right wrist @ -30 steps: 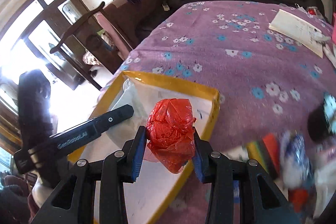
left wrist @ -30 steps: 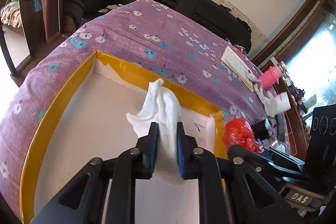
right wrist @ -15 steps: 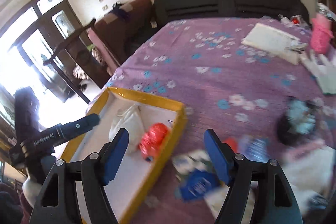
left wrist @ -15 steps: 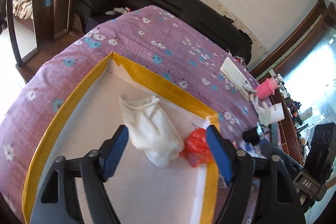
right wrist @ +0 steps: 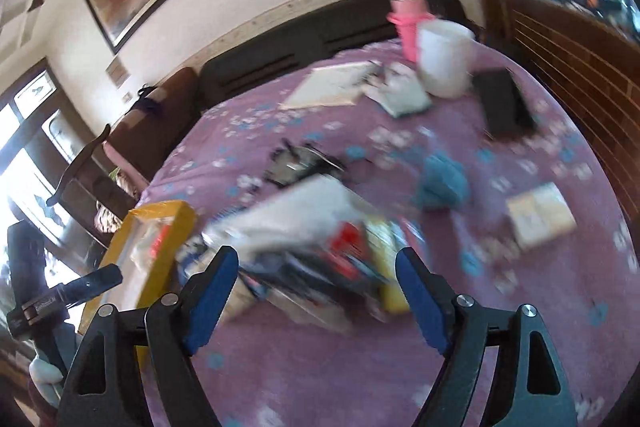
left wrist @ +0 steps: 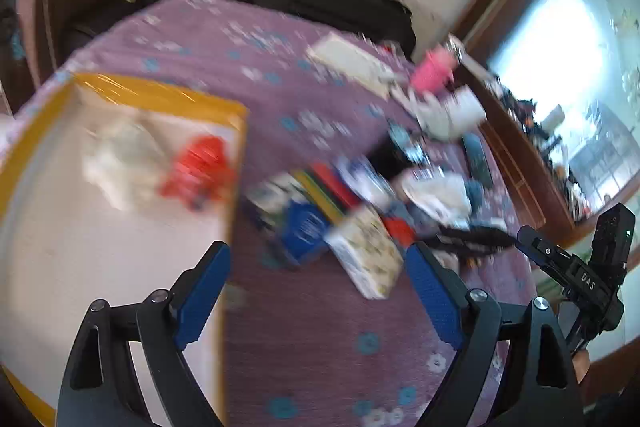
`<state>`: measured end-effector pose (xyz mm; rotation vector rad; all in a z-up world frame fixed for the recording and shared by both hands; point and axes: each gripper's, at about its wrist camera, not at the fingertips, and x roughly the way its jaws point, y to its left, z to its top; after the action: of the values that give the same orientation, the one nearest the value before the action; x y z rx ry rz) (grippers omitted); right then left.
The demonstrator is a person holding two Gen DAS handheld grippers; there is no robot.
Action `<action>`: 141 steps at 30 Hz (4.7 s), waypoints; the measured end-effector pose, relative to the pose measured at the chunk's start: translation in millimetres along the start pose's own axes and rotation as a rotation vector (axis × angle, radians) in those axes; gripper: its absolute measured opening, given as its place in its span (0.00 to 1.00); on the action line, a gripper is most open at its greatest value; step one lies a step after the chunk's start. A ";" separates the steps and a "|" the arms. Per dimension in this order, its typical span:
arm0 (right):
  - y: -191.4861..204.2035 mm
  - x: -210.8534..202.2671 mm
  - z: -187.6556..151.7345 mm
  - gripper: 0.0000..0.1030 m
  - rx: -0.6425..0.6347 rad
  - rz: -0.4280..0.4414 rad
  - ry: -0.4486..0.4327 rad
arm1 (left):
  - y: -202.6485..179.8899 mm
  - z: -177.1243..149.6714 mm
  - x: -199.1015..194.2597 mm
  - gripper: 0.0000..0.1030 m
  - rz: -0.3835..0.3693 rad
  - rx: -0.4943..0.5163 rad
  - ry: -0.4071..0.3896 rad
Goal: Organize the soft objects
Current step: 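Return the left tool to the table and grasp the lemon-print tissue pack, then grasp the white wrapped pack with the right tool while the left tool lifts the tissue pack, then lower both packs into the yellow tray and open both tools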
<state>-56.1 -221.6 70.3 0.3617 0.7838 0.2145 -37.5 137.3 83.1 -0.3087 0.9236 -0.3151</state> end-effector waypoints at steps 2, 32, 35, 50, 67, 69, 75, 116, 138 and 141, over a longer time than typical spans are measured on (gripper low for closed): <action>-16.9 -7.3 -8.0 0.82 0.018 -0.015 -0.004 | -18.2 -1.2 17.4 0.86 0.009 0.028 0.022; -106.6 -26.9 -30.2 0.83 0.160 -0.087 0.036 | -130.0 -54.3 76.4 0.94 0.097 0.753 0.061; -107.7 -30.9 -27.8 0.83 0.160 -0.094 0.028 | -122.8 -50.1 98.3 0.94 -0.006 0.650 0.226; -146.7 -23.1 -20.2 0.86 0.286 -0.107 0.030 | -122.3 -94.1 58.5 0.94 -0.014 0.661 0.157; -157.2 48.2 44.5 0.88 0.312 -0.284 0.107 | -94.3 -91.5 43.2 0.50 -0.031 0.429 0.119; -155.7 57.0 49.7 0.88 0.327 -0.313 0.124 | -90.7 -90.2 37.0 0.50 -0.031 0.403 0.104; -134.9 72.5 54.8 0.59 0.221 -0.461 0.146 | -72.4 -85.6 18.8 0.50 -0.033 0.324 0.068; -14.0 -32.3 44.7 0.45 -0.022 -0.179 -0.062 | 140.2 -26.8 -89.3 0.50 0.161 -0.162 -0.081; 299.5 157.4 -42.0 0.47 -0.473 0.268 0.375 | 218.2 46.9 -27.5 0.69 0.176 -0.333 -0.054; 316.3 183.0 -52.4 0.49 -0.524 0.228 0.400 | 209.5 37.4 -48.7 0.73 0.180 -0.296 -0.106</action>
<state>15.3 139.5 42.4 -0.0967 1.0424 0.7056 -6.8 352.0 57.8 -0.5059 0.8866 0.0051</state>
